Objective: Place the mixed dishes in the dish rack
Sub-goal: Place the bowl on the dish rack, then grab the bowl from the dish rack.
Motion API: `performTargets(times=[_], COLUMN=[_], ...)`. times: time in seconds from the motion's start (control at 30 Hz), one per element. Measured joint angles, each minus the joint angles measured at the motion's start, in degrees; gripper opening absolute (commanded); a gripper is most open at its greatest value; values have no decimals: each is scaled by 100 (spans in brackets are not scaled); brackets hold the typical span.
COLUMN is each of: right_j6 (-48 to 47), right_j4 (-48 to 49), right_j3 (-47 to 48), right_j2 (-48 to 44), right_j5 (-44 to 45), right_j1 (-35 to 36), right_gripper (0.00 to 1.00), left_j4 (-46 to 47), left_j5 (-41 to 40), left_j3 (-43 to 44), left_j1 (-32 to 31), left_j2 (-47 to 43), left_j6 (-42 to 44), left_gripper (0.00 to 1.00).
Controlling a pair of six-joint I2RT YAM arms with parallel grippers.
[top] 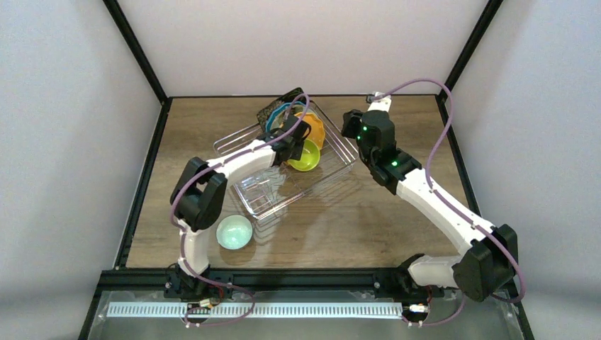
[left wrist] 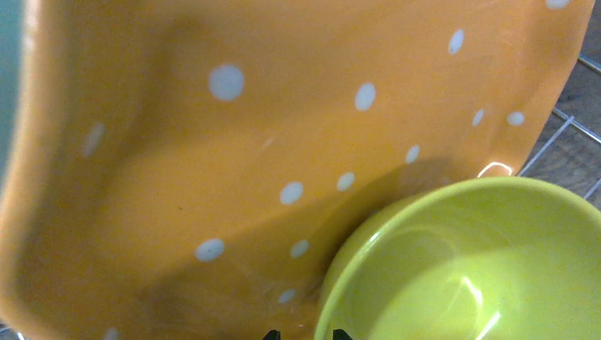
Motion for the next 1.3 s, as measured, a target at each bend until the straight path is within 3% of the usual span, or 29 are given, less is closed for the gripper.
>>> performTargets(times=[0.23, 0.7, 0.97, 1.3], right_j6=[-20, -151, -225, -343], right_j4=[-28, -289, -221, 439], right_j3=[0, 0, -192, -1311], right_j2=[0, -367, -695, -1176], right_j5=[9, 72, 61, -52], right_j1=[20, 20, 20, 20], right_gripper=[77, 77, 77, 77], left_j4=[83, 446, 918, 3029], left_j5=[356, 168, -1285, -3156], left_j3=[-74, -459, -966, -1930], left_j1=[22, -15, -496, -1178], left_j2=[0, -188, -824, -879], left_j6=[-107, -490, -376, 682], left_gripper=[4, 3, 3, 3])
